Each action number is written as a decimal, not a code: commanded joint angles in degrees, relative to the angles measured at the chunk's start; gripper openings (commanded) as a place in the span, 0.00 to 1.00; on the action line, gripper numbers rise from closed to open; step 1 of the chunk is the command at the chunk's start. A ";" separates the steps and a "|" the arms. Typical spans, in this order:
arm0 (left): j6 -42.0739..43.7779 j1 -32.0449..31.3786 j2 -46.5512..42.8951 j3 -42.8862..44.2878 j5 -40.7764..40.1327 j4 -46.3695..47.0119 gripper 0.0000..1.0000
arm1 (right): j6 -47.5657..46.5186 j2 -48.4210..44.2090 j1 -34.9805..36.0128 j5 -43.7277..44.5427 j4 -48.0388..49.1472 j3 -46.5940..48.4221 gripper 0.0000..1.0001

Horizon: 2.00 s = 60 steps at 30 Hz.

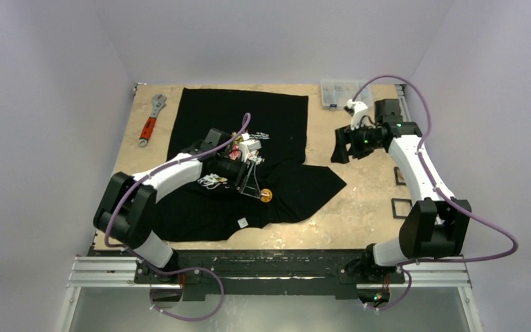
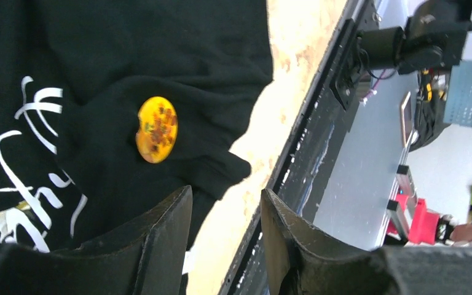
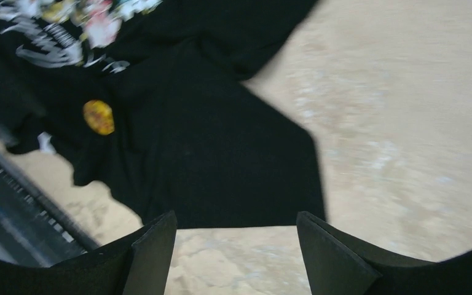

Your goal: Remove the brooch from the garment

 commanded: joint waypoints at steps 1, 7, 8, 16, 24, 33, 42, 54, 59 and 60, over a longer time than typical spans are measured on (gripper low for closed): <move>-4.88 0.12 5.14 1.86 -1.01 5.66 0.44 | 0.69 -0.26 3.15 -8.69 -2.13 -2.72 0.74; -7.49 -0.03 11.09 4.93 -2.75 5.48 0.45 | -0.83 -0.13 3.27 -8.33 -2.45 -3.59 0.72; -7.74 -0.12 11.60 5.28 -3.34 5.39 0.45 | -0.98 -0.22 3.27 -8.00 -2.43 -3.59 0.72; -7.18 -0.14 13.32 6.80 -8.67 2.07 0.45 | -1.67 -0.98 3.24 -7.55 -2.81 -4.47 0.72; -9.49 -2.29 13.24 5.58 -3.94 6.37 0.34 | -2.35 -1.98 3.24 -8.65 -1.55 -5.48 0.73; -15.95 -3.18 10.44 5.27 -2.71 9.32 0.02 | -0.98 -3.67 4.36 -7.33 2.91 -6.70 0.71; -30.60 -1.01 8.76 5.38 -4.28 11.71 0.00 | 7.49 -9.08 16.44 2.80 18.66 -12.58 0.69; -46.59 2.75 6.17 14.04 -17.42 -16.62 0.00 | 8.14 -10.34 35.97 13.16 39.62 -20.07 0.55; -53.78 5.74 5.08 10.03 -12.47 -13.84 0.00 | 9.31 -9.26 41.21 14.98 48.54 -22.83 0.54; -55.43 6.25 5.05 9.47 -11.14 -13.04 0.00 | 9.14 -8.98 42.01 15.28 49.74 -23.43 0.54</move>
